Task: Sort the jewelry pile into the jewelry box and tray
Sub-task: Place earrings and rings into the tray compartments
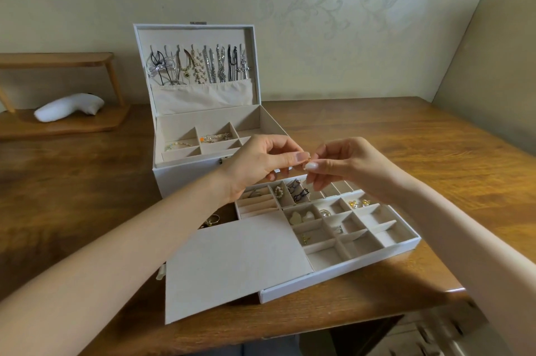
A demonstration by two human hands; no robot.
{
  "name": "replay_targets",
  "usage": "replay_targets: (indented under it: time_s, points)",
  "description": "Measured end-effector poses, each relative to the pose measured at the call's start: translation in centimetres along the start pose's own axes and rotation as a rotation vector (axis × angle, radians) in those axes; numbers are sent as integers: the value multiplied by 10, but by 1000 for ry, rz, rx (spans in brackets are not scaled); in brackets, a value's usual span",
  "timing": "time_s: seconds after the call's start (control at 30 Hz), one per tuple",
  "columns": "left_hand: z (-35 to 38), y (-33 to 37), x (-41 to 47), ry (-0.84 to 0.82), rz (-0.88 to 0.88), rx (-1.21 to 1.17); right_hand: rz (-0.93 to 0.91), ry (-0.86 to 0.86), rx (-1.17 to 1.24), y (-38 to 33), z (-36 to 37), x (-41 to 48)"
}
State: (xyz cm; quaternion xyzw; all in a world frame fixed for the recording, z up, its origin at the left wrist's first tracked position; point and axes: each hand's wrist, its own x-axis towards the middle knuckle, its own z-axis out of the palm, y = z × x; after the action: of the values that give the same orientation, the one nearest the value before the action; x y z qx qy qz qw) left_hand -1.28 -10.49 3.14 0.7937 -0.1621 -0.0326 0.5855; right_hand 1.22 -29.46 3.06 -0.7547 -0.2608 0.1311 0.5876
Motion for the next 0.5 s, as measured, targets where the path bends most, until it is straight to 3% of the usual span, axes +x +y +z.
replay_targets:
  time_s: [0.5]
  points:
    - [9, 0, 13, -39, -35, -49, -42, 72, 104, 15, -13, 2]
